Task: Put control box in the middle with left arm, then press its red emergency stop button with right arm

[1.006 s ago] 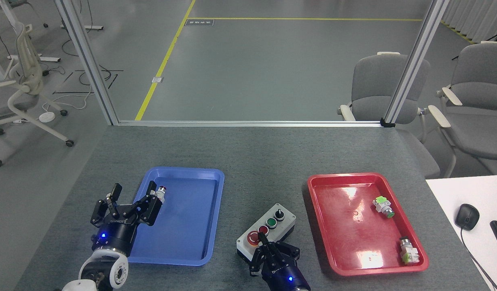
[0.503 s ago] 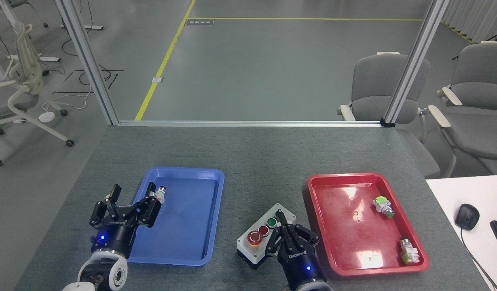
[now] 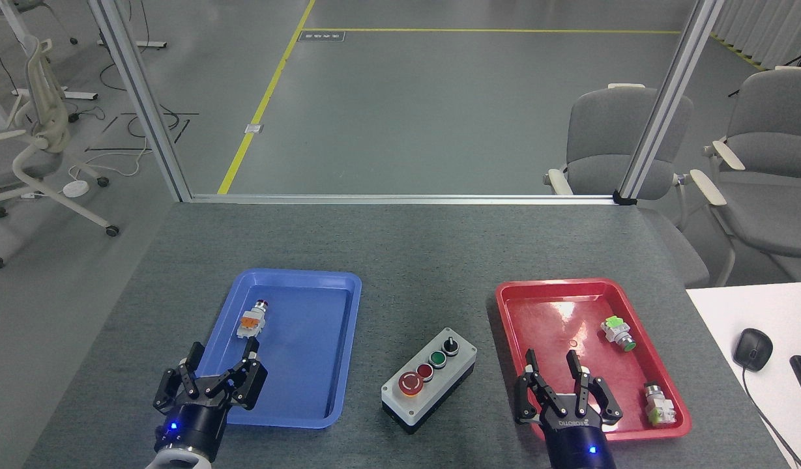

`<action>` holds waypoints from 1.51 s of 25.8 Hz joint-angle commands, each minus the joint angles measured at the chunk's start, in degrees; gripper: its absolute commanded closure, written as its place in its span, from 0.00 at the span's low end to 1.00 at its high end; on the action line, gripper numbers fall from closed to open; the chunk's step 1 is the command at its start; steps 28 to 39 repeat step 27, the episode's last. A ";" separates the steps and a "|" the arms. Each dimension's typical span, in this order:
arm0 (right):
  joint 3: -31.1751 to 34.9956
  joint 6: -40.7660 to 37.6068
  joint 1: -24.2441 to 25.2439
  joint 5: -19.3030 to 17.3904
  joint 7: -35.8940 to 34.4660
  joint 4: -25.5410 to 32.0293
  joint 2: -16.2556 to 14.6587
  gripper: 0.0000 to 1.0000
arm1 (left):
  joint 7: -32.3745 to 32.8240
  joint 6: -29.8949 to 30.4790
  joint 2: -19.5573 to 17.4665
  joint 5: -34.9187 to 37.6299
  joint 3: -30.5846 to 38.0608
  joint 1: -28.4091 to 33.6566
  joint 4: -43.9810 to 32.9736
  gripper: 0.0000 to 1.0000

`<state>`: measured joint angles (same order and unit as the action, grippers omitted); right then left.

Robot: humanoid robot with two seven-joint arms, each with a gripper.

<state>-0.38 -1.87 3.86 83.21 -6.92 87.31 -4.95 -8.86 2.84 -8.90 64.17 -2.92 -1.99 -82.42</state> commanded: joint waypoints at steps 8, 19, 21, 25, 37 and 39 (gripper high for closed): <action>3.10 0.46 0.97 -1.38 2.79 0.40 -1.38 0.02 | -0.28 -3.72 0.63 -0.36 -0.25 -3.64 4.02 0.01; 1.96 2.40 -2.19 -3.14 2.79 -0.65 -4.98 0.02 | -0.37 -3.72 0.63 -0.45 -0.25 -3.64 4.11 0.01; 1.17 2.57 -3.25 -4.90 2.79 -1.18 -6.48 0.02 | -0.37 -3.72 0.63 -0.45 -0.25 -3.64 4.11 0.01; -0.06 2.57 -3.42 -5.34 2.79 -1.71 -6.92 0.02 | -0.37 -3.72 0.63 -0.45 -0.25 -3.64 4.11 0.01; -0.06 2.49 -3.33 -5.34 2.79 -1.71 -6.83 0.02 | -0.37 -3.72 0.63 -0.45 -0.25 -3.64 4.11 0.01; -0.06 2.49 -3.33 -5.34 2.79 -1.71 -6.83 0.02 | -0.37 -3.72 0.63 -0.45 -0.25 -3.64 4.11 0.01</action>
